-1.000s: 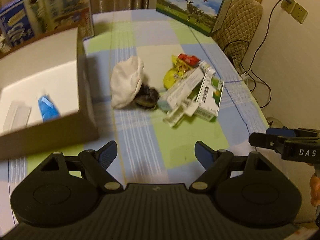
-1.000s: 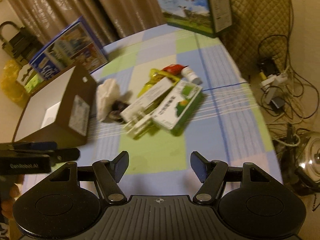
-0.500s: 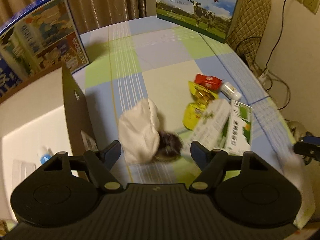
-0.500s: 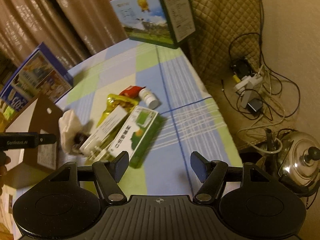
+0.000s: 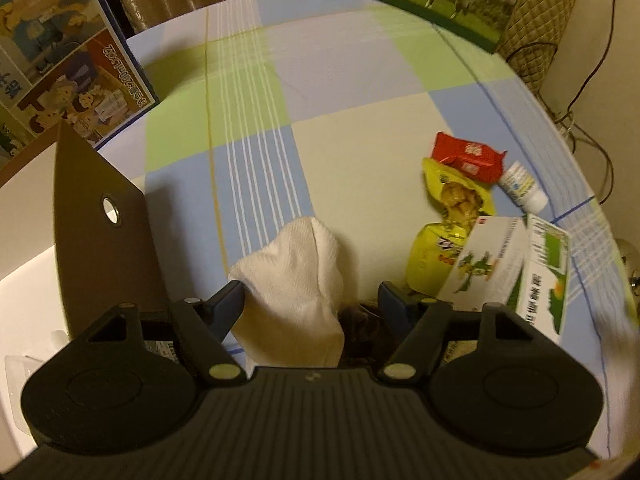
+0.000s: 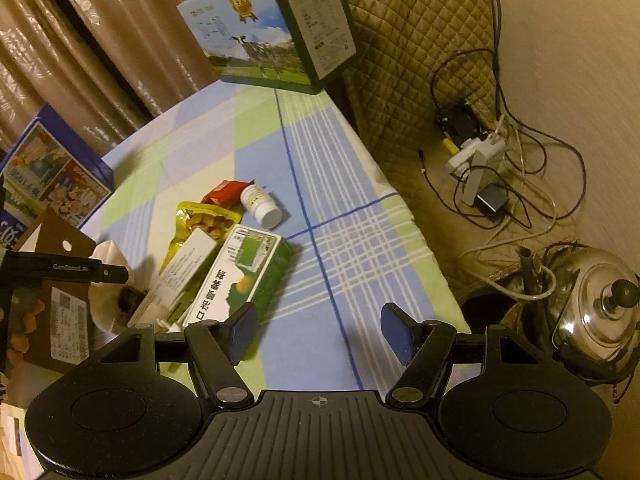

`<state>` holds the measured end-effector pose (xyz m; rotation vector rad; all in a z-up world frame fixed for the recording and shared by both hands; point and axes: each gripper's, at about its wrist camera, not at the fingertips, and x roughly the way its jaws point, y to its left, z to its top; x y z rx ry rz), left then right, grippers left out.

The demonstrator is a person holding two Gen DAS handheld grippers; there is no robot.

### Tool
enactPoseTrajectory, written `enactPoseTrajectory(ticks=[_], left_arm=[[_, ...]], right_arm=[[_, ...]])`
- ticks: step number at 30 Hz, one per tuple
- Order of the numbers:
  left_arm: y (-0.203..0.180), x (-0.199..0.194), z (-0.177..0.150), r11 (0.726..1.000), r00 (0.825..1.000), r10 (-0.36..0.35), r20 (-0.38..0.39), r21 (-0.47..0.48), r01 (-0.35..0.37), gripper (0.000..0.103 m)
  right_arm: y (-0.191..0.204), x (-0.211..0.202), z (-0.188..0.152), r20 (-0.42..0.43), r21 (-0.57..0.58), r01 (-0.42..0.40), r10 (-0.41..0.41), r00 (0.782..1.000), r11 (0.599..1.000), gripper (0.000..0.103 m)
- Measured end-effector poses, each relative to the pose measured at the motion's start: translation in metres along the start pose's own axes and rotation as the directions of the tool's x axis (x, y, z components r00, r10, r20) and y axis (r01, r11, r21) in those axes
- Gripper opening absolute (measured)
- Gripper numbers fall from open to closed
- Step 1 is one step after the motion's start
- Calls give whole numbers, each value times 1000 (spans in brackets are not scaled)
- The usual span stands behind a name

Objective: Organize objects
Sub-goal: 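Grasp the white cloth with the left tool, then grasp the green-and-white medicine box with the right tool while the left tool holds the cloth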

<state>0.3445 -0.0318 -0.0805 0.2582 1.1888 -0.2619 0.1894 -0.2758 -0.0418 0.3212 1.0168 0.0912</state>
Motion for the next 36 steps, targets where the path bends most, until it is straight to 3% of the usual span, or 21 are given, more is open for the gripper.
enactPoseTrajectory(ticks=[1,2,3,7,10,20,28,36], left_arm=[[0,2,1,1000,1000,9,-2,2,-9,64],[1,4,1,1000,1000,15,-5,4,-15,56],[2,5,1,1000,1000,21,-1,2,-21,40],[8,-3,-1,1000,999,22,39,-3,-22,25],[13,-21,-5,999,994,30,102,-25,-28,23],[56,-97,-29,968,960,-18,281,-234,87,23],[91,-138,-53,926,936,-21,350,-346,150,23],[94,-156,-68,915,925,-43,377,-357,188,23]], right_arm=[[0,1,0,-3,2,1,-1,1000,1000,66],[0,3,0,-6,3,1,-1,1000,1000,66],[1,4,1,-8,2,1,-1,1000,1000,66],[7,12,1,-20,-7,-9,9,1000,1000,66],[14,18,1,-27,-18,-23,22,999,1000,66],[53,54,10,-71,-57,-79,75,995,995,66],[80,93,16,-79,-104,-7,-1,997,995,66],[84,104,13,-59,-179,34,-45,997,983,64]])
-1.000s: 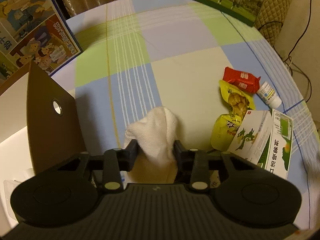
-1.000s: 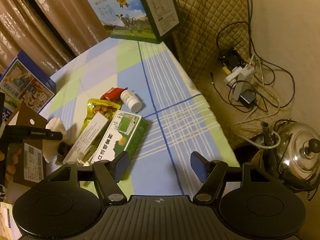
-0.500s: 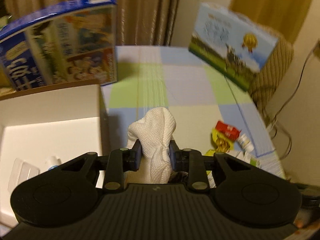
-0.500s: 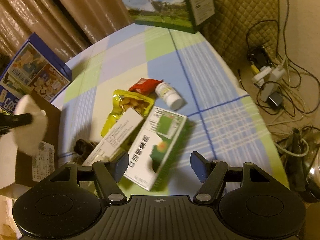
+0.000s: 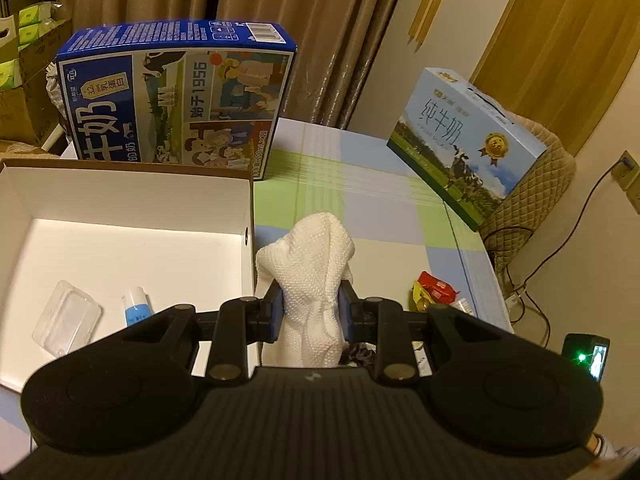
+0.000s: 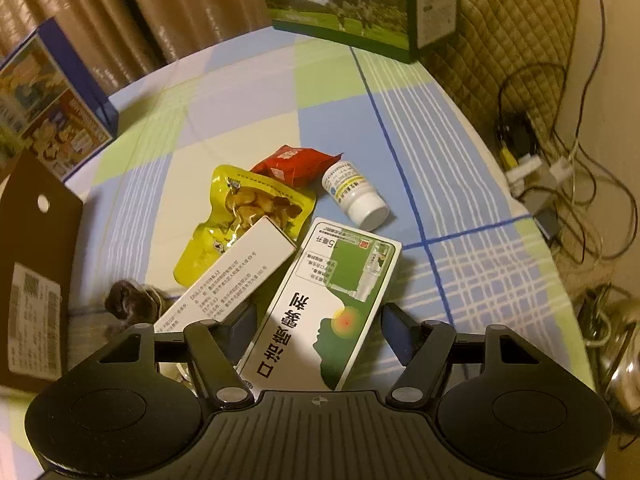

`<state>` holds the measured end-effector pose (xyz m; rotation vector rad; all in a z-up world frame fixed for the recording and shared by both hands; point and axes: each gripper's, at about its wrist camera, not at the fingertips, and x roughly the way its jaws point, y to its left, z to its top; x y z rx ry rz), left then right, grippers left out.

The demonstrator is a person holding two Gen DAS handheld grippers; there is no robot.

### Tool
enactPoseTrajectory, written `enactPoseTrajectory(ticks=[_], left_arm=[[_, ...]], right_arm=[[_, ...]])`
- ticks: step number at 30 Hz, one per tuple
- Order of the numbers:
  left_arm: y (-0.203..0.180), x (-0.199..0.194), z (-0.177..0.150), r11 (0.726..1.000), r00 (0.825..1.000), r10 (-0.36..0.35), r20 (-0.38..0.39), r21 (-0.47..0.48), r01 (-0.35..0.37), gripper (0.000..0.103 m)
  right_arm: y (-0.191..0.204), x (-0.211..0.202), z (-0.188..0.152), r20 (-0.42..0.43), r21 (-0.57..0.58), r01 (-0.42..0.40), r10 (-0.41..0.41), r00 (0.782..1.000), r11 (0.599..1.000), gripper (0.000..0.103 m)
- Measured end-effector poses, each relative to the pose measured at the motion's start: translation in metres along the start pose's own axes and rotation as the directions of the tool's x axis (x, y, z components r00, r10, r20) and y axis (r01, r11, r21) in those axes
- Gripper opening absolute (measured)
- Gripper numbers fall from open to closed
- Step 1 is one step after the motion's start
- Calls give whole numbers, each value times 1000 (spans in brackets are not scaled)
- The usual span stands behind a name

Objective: Organize objects
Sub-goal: 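Grasp the green-and-white medicine box with the right tool while the left tool holds the cloth, then carry the white cloth and medicine box with both tools over the brown box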

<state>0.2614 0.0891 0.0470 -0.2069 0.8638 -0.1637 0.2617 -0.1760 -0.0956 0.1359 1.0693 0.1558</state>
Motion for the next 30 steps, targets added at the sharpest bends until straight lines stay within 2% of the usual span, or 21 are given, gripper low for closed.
enactPoseTrajectory(ticks=[7,16,26,30], left_arm=[[-1,-14,-11,999,999,-40,5,-17,40,23],[-7,-25,-27,998,998,-65,-7,-18,65,23],[3,-49,-34,999,1000,-21,21,-50,22,23],[12,-63,-39,997,999,8,38,-77,-5,23]], right_arm=[[-22,-18,-17,-24,-98,-23,21,999,995,54],[-45,-45,-47,-55,-160,-3,-6,998,987,54],[-33,-28,-37,-18,-215,45,-50,999,976,57],[-36,-27,-40,-20,-202,55,-61,998,978,53]])
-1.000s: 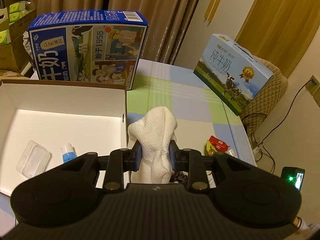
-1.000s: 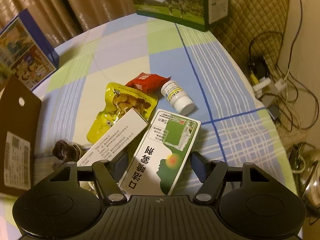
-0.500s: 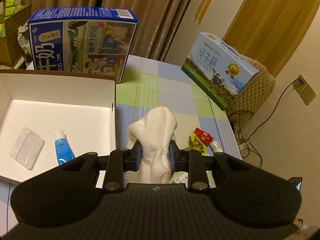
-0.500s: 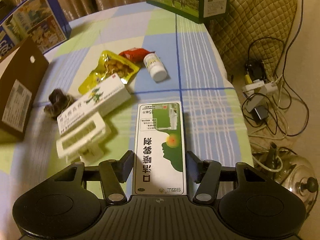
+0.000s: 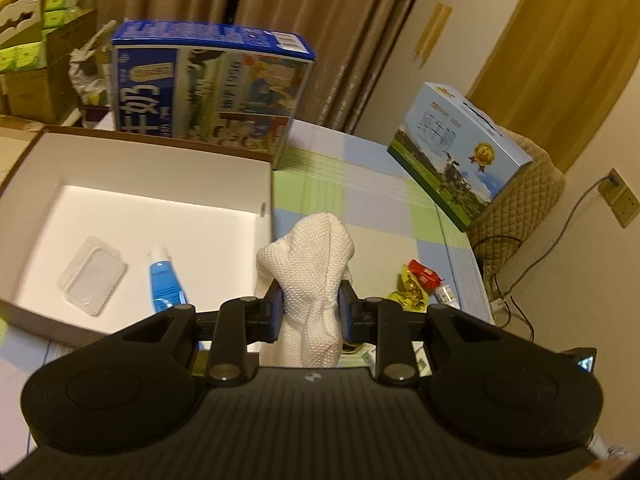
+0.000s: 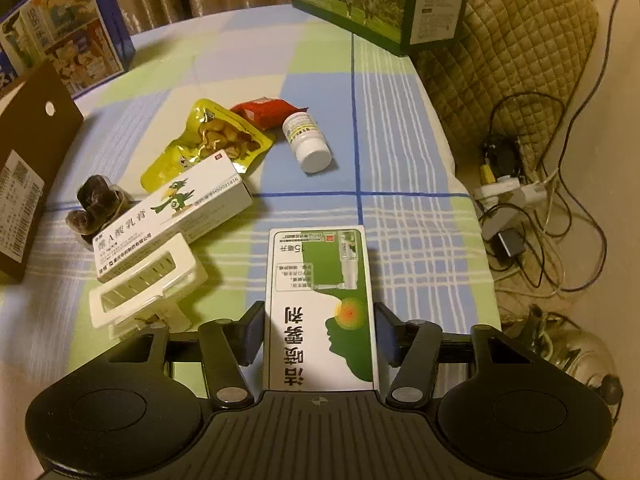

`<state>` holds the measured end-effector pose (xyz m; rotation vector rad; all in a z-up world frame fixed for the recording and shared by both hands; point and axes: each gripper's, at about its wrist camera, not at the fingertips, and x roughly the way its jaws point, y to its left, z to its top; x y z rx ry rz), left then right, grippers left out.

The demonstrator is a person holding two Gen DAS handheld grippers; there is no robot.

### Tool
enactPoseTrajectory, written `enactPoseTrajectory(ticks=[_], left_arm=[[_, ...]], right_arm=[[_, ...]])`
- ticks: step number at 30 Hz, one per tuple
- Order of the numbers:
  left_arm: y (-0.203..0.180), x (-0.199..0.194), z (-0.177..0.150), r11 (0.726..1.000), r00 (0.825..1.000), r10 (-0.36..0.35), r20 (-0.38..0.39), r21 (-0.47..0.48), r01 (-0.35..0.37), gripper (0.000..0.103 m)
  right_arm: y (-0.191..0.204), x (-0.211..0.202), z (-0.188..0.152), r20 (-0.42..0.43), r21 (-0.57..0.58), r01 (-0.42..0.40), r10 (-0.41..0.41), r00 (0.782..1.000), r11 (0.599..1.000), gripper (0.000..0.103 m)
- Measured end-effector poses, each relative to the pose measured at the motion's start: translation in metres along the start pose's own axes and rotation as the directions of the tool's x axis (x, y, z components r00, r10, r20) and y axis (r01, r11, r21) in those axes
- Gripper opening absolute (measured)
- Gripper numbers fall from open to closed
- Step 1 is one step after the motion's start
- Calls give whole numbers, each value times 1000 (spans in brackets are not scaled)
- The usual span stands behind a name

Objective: Organize objects
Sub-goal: 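Carry the white cloth and medicine box with both tools over the brown box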

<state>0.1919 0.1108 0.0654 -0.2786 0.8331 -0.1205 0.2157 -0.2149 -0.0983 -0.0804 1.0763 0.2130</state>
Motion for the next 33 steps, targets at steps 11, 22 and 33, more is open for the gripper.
enactPoseTrajectory(ticks=[11,22,33], left_arm=[[36,-33,-6,997,997,61,50,-59,-58,23],[89,-58,-3,989,991,107,82,-107,-98,23],[155,-70,13,979,982,166,91,-135,-153,23]], right_arm=[[5,-39,-1,61,19,-61,60,996,998,52],[82,-93,17,158,-59,-234,241,958,970,52],[184,-115,49,188,-183,-406,437,879,895,52]])
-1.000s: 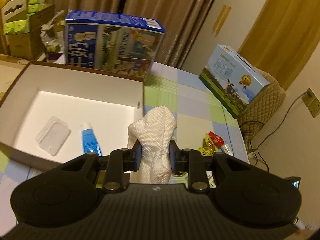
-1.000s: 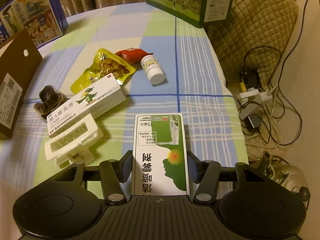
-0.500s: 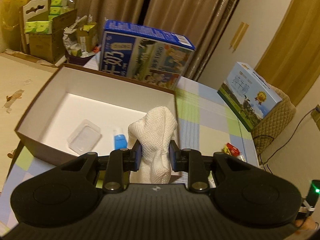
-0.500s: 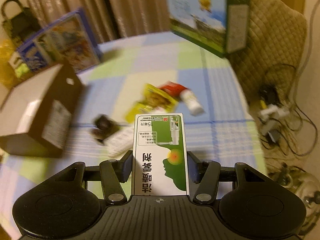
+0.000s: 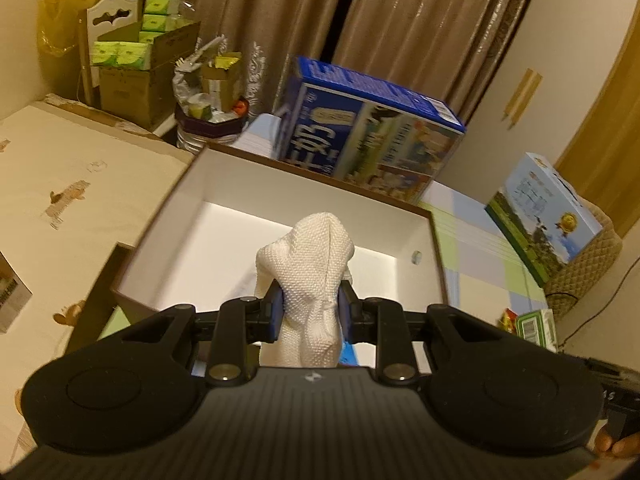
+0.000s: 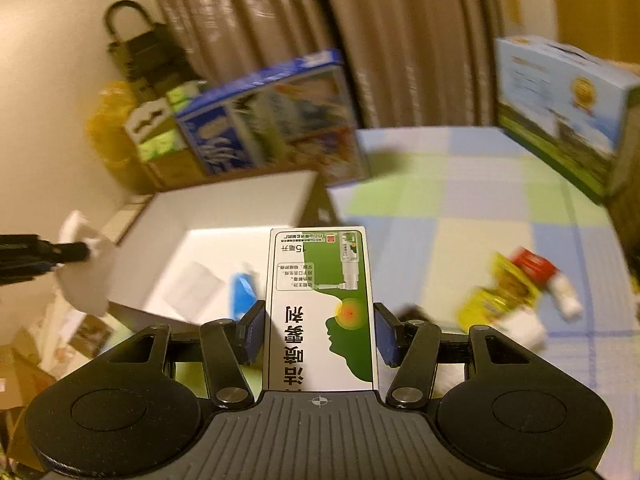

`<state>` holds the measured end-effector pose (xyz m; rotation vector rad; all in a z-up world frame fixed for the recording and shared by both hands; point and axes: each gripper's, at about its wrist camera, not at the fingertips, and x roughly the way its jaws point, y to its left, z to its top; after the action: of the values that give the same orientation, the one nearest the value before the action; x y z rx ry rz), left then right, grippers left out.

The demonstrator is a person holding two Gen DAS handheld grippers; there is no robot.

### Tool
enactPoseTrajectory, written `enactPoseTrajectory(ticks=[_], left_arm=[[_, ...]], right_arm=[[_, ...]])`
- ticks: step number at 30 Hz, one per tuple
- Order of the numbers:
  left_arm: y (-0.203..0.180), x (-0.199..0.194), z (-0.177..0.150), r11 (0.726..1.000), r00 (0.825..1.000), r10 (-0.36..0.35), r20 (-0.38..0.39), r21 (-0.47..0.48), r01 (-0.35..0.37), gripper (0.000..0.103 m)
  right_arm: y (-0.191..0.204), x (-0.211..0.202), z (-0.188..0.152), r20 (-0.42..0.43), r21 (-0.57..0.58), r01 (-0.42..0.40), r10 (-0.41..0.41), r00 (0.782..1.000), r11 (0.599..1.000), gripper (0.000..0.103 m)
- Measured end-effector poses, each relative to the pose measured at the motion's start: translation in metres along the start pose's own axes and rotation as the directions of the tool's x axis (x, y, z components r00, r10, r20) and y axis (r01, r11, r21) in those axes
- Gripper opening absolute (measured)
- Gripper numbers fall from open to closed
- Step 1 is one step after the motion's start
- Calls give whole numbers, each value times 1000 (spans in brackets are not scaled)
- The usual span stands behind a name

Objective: Organize objects
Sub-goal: 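Carry the white cloth and medicine box with both tools over the brown box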

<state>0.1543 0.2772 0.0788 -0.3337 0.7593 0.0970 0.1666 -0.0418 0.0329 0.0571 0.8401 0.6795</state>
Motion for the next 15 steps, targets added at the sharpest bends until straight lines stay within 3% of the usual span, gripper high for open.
enactPoseTrajectory(ticks=[6,15], left_arm=[[24,16,19,999,999,36,-6,26,-36,23],[51,78,40,992,990,102,-93,77,-95,23]], right_arm=[[45,36,24,7,-47,-70,70,998,996,52],[77,103,41,-44,-83,-61,57,997,995,52]])
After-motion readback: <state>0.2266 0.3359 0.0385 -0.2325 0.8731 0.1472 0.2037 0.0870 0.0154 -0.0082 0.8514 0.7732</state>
